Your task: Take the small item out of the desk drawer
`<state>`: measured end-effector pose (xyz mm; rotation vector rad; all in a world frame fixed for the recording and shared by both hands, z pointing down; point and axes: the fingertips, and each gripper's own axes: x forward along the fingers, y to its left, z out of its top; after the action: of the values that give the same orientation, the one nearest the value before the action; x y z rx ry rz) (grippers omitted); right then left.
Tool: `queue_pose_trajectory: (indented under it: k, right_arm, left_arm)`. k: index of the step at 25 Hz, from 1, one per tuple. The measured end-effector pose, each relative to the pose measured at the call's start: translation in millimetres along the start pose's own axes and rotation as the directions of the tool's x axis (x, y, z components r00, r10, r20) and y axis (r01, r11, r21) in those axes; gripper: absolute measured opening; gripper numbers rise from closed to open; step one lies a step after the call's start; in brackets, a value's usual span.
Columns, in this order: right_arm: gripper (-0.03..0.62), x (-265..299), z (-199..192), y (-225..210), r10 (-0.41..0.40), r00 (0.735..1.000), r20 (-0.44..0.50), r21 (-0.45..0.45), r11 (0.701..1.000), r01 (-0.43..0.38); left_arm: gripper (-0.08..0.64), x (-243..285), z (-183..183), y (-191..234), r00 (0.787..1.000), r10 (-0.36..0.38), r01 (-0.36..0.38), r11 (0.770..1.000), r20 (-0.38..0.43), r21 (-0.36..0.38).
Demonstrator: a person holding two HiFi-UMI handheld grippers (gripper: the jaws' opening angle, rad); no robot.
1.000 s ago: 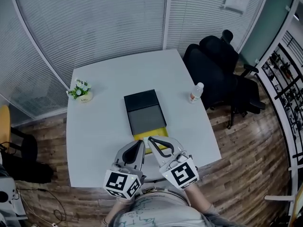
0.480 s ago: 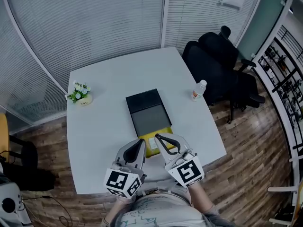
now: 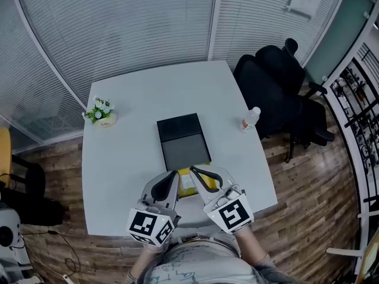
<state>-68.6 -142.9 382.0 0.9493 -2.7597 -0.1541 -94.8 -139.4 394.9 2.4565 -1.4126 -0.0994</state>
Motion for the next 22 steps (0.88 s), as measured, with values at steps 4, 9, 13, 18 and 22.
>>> queue_pose_trajectory:
  k: [4,9,13,18,22]
  right_arm:
    - [0.003,-2.7,-2.7,-6.2,0.049,0.999,0.004,-0.001,0.999,-0.049]
    - [0.003,-7.4,-7.4,-11.4,0.084,0.996,0.01,0.005,0.996,-0.084]
    - [0.003,-7.1,-8.4,-14.0,0.105,0.994,0.014,0.008,0.994,-0.105]
    - [0.003,-4.1,-7.0,-13.7,0.125,0.992,0.016,-0.002,0.992,-0.125]
    - [0.003,-1.3,-9.7,-12.9,0.13,0.991,0.012,-0.001,0.992,-0.13]
  left_arm:
    - [-0.002,8.3,-0.1,-6.8,0.999,0.031,-0.031,0.999,0.017,0.012]
    - [-0.003,15.6,-2.4,-13.0,0.998,0.064,-0.064,0.998,0.014,0.013]
    - [-0.002,18.0,-3.2,-15.4,0.997,0.077,-0.077,0.997,0.017,0.014]
    - [-0.003,16.7,-3.7,-12.1,0.995,0.093,-0.094,0.996,0.019,0.01]
    - [-0.002,16.2,-4.6,-7.5,0.995,0.101,-0.101,0.995,0.016,0.014]
